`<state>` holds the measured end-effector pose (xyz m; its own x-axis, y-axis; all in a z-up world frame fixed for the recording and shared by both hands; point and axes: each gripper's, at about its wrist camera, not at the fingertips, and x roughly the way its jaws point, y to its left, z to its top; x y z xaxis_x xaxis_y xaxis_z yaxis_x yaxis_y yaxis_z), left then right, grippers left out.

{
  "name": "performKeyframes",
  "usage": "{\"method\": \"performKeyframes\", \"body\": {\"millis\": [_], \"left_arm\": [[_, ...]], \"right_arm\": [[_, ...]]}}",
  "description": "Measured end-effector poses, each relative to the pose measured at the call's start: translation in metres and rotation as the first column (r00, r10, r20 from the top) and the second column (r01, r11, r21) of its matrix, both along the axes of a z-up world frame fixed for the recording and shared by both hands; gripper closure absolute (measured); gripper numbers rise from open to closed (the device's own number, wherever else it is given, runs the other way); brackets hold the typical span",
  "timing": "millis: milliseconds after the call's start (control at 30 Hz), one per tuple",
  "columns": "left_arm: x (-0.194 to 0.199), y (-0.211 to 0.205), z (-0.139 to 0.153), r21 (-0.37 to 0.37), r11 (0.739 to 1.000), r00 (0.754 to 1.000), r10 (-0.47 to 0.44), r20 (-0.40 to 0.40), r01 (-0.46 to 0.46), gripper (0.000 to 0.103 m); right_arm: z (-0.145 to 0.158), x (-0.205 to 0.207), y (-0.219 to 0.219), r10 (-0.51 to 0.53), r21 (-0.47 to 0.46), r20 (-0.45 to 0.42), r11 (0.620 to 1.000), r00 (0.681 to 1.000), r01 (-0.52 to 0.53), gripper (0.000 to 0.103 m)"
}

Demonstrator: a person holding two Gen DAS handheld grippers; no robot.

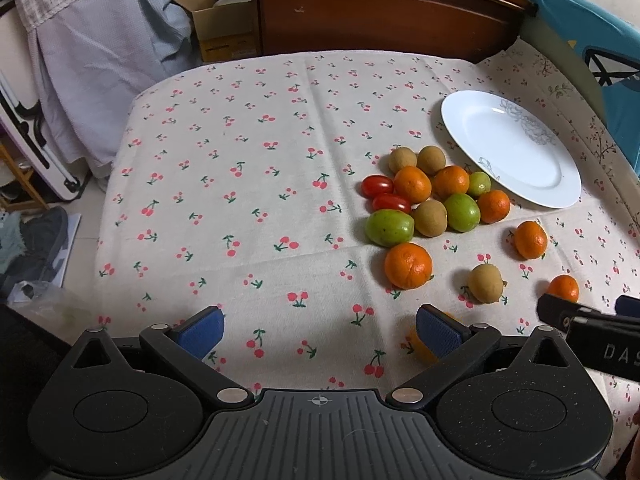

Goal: Organize fruits
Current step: 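Move the left tool toward the orange lying apart from the cluster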

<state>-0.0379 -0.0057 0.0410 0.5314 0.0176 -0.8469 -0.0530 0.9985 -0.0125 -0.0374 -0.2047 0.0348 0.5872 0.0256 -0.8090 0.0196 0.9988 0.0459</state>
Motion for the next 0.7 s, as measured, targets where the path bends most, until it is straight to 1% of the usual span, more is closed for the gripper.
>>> {"method": "performKeyframes", "body": {"millis": [100,233,433,700], "left_arm": [[-0.003,0.002,0.004,-0.003,1.000,1.000,0.011,0.003,-0.011,0.000],[-0.005,-0.002,0.009,0.013,1.000,1.000,0.012,0.015,-0.012,0.000],[-0.009,-0.009,0.011,0.026,1.000,1.000,0.003,0.017,-0.004,0.000],[-0.013,-0.014,0.012,0.036,0.999,1.000,0.008,0.013,-0.008,0.000]], "right_arm": [[0.003,-0.001,-0.005,-0.022,0.008,0.000,1.000,1.000,0.022,0.001],[0.005,-0.003,-0.010,-0.035,0.038,0.005,0.999,0.999,0.035,0.001],[0.006,-0.004,-0.012,-0.033,0.070,-0.012,0.997,0.999,0.034,0.001],[0.009,-0.006,-0.010,-0.020,0.030,0.001,0.999,1.000,0.020,0.001]]}}
